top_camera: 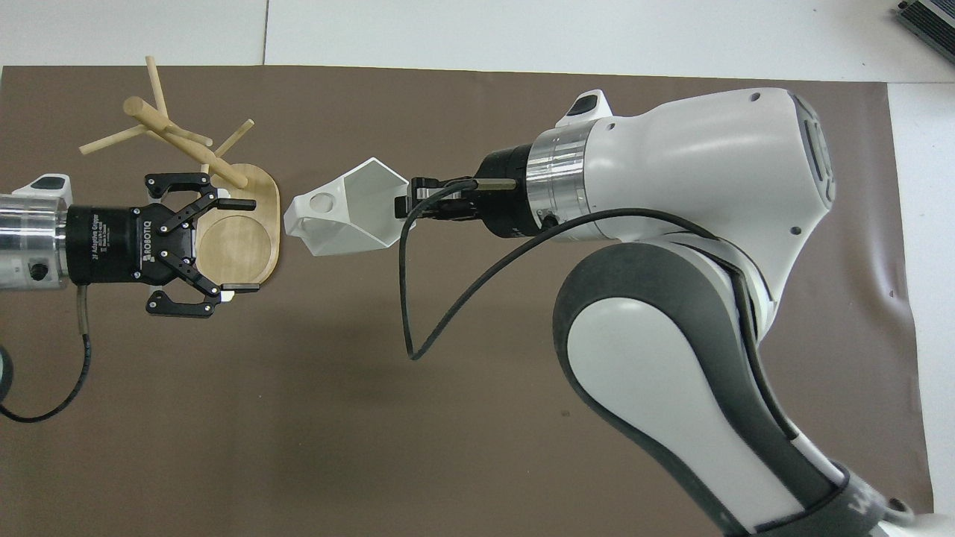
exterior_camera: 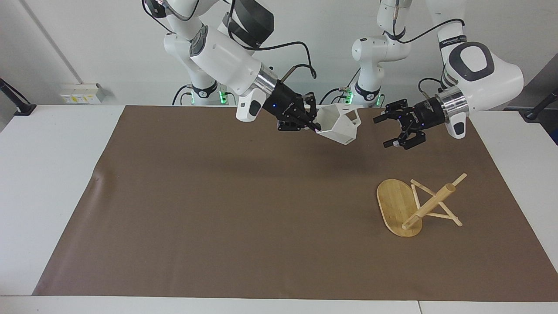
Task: Hang cup on rack
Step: 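Carry the cup toward the left gripper while the left gripper reaches out, then close the left gripper on the cup while the right gripper holds it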
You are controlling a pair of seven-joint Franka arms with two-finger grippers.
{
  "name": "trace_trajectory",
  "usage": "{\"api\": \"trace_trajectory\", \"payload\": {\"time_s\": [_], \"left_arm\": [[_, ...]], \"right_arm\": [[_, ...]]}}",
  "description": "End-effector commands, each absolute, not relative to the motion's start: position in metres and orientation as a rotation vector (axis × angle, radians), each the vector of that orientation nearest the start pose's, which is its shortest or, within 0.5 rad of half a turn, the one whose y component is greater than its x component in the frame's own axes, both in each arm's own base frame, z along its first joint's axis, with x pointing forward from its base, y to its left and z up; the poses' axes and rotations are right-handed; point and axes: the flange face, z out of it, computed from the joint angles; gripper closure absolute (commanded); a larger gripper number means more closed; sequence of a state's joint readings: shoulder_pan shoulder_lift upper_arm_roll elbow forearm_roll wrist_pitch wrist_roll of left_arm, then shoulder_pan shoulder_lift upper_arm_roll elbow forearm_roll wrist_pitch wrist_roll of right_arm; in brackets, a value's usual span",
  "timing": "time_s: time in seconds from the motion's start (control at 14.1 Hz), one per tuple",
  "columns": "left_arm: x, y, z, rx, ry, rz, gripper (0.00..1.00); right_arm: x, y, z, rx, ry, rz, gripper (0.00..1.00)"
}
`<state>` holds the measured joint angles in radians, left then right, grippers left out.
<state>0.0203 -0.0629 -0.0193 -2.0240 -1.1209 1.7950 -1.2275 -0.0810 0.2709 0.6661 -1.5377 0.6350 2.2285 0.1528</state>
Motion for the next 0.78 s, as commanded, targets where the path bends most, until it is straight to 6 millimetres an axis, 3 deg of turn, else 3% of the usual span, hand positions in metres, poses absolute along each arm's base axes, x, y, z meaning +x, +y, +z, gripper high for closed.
{"api": "trace_trajectory", "payload": {"time_s": [0.0,0.71], "left_arm": [[0.532,-0.089,0.514,1.453,1.610,-0.899,0.00],[0.542,-0.089,0.530,1.337,1.660,-0.935,0.00]], "right_arm": [[0.571,0.354,0.588,-2.234,-0.047,-0.196,1.00],[0.567,0.370,0.581,-2.202,-0.009,-0.231,1.00]]}}
